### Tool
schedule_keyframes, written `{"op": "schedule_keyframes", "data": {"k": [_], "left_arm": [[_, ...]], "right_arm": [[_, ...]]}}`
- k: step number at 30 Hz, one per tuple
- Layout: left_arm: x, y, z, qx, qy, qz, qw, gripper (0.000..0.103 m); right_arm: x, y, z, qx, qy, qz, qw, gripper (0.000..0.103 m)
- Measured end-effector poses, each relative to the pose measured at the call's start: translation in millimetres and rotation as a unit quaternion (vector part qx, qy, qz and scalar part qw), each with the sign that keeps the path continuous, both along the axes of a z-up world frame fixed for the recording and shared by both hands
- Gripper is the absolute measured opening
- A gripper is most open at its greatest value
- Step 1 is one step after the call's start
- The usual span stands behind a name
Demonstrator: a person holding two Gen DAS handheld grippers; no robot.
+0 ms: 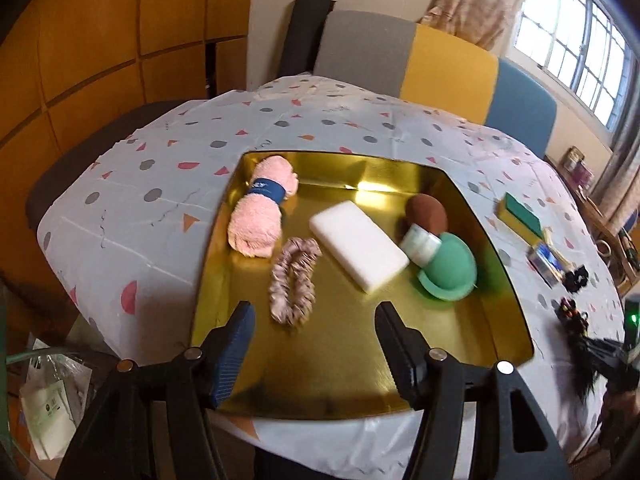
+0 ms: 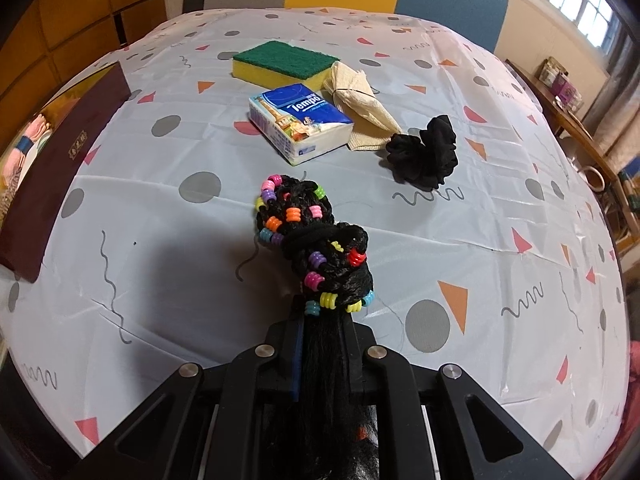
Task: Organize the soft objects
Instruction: 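Carry the black beaded hair piece into the tray with the right gripper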
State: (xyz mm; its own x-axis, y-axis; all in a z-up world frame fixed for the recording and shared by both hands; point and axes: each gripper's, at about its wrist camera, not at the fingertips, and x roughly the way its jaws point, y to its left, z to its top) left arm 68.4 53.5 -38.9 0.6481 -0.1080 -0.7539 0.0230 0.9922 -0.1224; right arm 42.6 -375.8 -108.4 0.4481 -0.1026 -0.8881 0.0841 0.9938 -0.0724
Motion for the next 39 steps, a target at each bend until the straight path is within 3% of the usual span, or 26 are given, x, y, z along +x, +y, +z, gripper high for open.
{"op": "schedule_keyframes", "data": {"k": [2, 11, 20, 30, 39], "left_arm": [[-5, -3, 1, -0.004, -0.003, -0.008, 1.0000, 0.063], [-17, -9, 8, 0.013, -0.021, -0.020, 0.9995, 0.063], [-22, -7, 13, 0.026, -0.023, -0.015, 0.9993, 0.063], [-25, -6, 17, 0.030, -0.031, -0.013, 0.9990, 0.063], [-25, -4, 17, 0.025, -0.030, -0.014, 0.9991, 0.063]], "right_arm": [[0, 2, 2, 0.023, 0.001, -0.002, 1.000, 0.013], [2, 23, 5, 0.041, 0.007, 0.009, 0.999, 0.013], [2, 60, 33, 0.081, -0.034, 0.044, 0.995, 0.013], [15, 155, 90, 0.121, -0.090, 0.160, 0.975, 0.013], [37, 250, 82, 0.127, -0.050, 0.263, 0.955, 0.013]]}}
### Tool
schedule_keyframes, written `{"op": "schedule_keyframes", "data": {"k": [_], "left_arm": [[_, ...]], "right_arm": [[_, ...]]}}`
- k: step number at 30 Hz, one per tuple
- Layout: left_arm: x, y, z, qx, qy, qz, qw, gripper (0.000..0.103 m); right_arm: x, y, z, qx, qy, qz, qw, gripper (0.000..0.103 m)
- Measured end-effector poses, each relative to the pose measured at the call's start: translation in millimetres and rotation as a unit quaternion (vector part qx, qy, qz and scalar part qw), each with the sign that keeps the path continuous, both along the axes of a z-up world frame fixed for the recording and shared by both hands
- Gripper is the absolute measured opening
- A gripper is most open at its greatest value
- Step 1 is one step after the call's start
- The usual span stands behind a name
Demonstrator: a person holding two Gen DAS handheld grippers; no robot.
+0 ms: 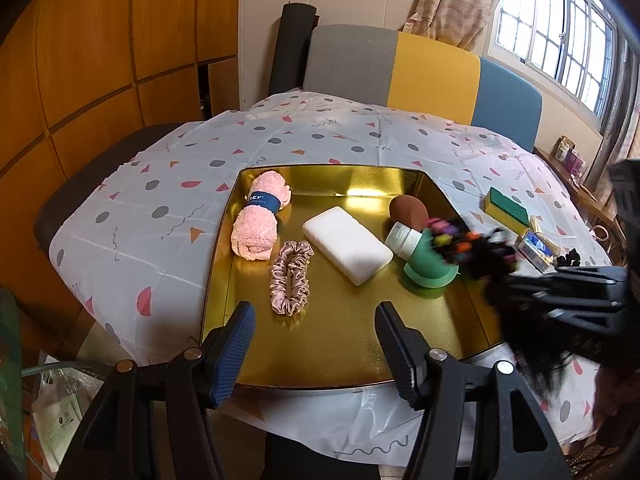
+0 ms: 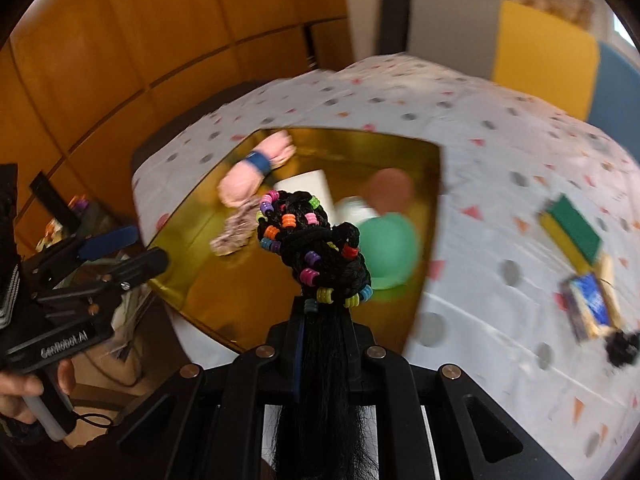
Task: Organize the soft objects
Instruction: 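Carry the black beaded hair piece into the tray with the right gripper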
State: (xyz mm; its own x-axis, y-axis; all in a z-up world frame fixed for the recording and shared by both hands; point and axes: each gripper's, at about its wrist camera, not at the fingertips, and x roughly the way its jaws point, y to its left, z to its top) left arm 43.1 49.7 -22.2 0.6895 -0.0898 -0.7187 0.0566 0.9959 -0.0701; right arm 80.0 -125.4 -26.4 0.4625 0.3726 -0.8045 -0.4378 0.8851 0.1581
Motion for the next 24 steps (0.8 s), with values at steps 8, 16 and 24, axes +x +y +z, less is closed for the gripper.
{"op": "schedule_keyframes", "data": {"k": [8, 16, 24], "left_arm": [[1, 4, -2, -0.004, 0.003, 0.004, 1.0000, 0.063], [4, 12, -9, -0.007, 0.015, 0.012, 0.9998, 0.063], [6, 16, -8, -0.002, 0.015, 0.019, 0.9997, 0.063]], "right_arm": [[32, 45, -44, -0.052, 0.059, 0.040, 0.996, 0.013], [82, 55, -70, -0.077, 0.081, -0.012, 0.994, 0.013], [93, 44, -66, -0.033, 0.086, -0.034, 0.995, 0.033]]}}
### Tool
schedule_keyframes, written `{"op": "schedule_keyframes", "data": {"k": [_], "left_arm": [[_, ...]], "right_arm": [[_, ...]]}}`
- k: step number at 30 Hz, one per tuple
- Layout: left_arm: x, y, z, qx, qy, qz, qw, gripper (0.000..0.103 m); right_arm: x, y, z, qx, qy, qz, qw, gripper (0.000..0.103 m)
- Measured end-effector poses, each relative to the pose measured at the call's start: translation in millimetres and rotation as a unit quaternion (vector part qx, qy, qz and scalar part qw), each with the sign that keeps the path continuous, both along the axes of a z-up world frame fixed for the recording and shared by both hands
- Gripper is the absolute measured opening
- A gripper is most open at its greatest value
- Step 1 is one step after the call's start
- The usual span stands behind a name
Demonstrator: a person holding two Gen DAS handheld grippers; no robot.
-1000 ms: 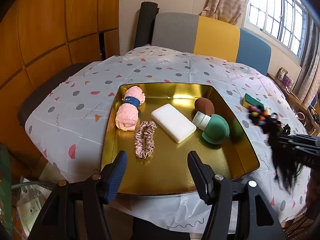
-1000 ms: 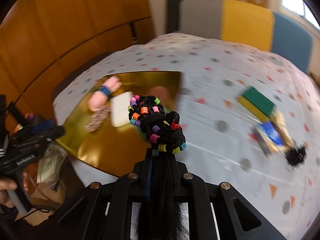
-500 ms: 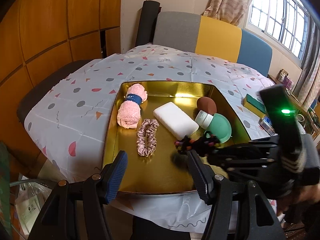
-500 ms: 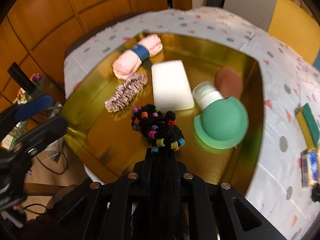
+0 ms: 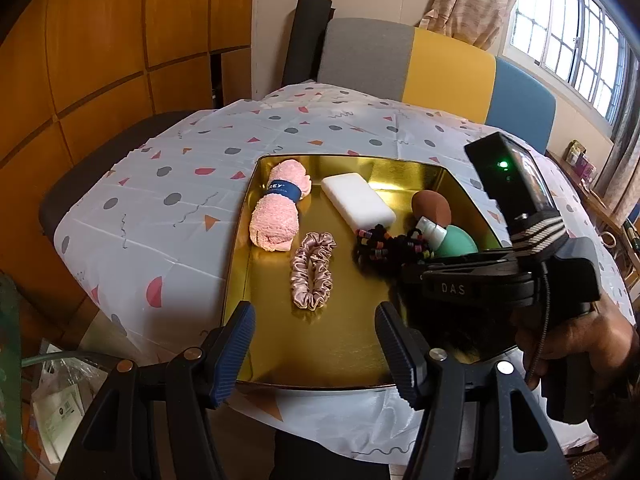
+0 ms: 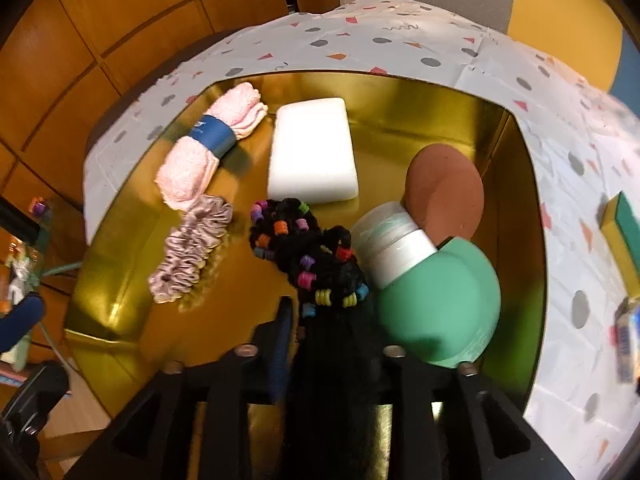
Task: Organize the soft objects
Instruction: 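Carry the black beaded hair piece into the tray with the right gripper, then release the hair piece in the tray and withdraw the right gripper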
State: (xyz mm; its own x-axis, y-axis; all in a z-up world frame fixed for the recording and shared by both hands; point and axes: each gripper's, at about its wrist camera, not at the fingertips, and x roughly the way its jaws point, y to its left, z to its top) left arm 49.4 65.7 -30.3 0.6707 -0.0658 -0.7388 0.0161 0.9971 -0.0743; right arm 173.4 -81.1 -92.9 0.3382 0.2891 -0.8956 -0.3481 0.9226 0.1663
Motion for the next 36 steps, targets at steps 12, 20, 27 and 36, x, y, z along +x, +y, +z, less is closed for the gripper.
{"op": "schedule_keyframes", "data": {"k": [12, 20, 27, 36], "left_arm": [[-7, -7, 8, 0.011, -0.009, -0.004, 0.9999, 0.063], [-12, -16, 15, 0.018, -0.017, -0.017, 0.9995, 0.063], [-16, -30, 20, 0.026, -0.024, -0.033, 0.9989, 0.063], [-17, -55, 26, 0.041, -0.029, -0.065, 0.9966, 0.063]], "right_arm": [[-30, -3, 31, 0.014, -0.050, -0.005, 0.999, 0.063], [-54, -21, 55, 0.022, -0.092, -0.016, 0.995, 0.064], [-74, -50, 70, 0.019, -0.124, -0.039, 0.991, 0.065], [-95, -112, 83, 0.006, -0.156, -0.090, 0.984, 0.068]]}}
